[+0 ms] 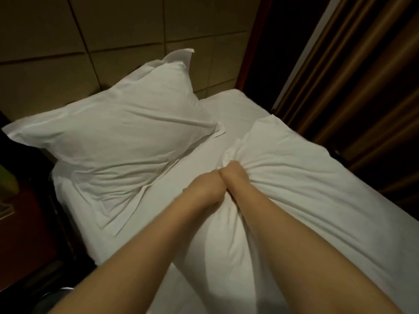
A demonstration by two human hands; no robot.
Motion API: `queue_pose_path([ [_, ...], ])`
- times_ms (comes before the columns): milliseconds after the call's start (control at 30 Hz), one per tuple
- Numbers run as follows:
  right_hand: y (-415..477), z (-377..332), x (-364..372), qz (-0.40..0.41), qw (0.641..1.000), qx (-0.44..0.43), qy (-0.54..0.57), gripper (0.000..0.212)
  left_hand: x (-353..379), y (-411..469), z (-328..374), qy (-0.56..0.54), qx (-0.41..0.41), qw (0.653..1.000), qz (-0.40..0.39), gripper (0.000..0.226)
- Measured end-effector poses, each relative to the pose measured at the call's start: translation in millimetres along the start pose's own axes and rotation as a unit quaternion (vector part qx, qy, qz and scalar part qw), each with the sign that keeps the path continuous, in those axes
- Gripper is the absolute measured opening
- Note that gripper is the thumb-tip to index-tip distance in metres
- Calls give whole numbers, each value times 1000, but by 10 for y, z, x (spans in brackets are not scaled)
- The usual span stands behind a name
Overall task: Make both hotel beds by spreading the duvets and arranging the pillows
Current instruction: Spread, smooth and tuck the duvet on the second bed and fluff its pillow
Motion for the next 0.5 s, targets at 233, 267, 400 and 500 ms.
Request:
queue_pose_path([
  [233,293,199,619,-60,995,-77,24,22,594,479,-490,130,-2,973,188,56],
  [267,303,218,647,-71,993,-91,15,14,678,516,-594,138,-2,972,188,57],
  [400,268,257,563,-120,963,-229,-73,6,945,628,-915,162,-12,967,197,62],
  [500,170,367,321,-89,838,-464,-272,27,1051,682,-1001,158,-17,967,198,55],
])
Point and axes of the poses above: each hand's wrist, its own y-axis towards the middle knuckle, its own x-axis out of the palm, z = x × y, the point moved 2 cm from there along y, towards the middle knuckle, and after that the axes turned 7 degrees about -x, right-handed, at the moved point
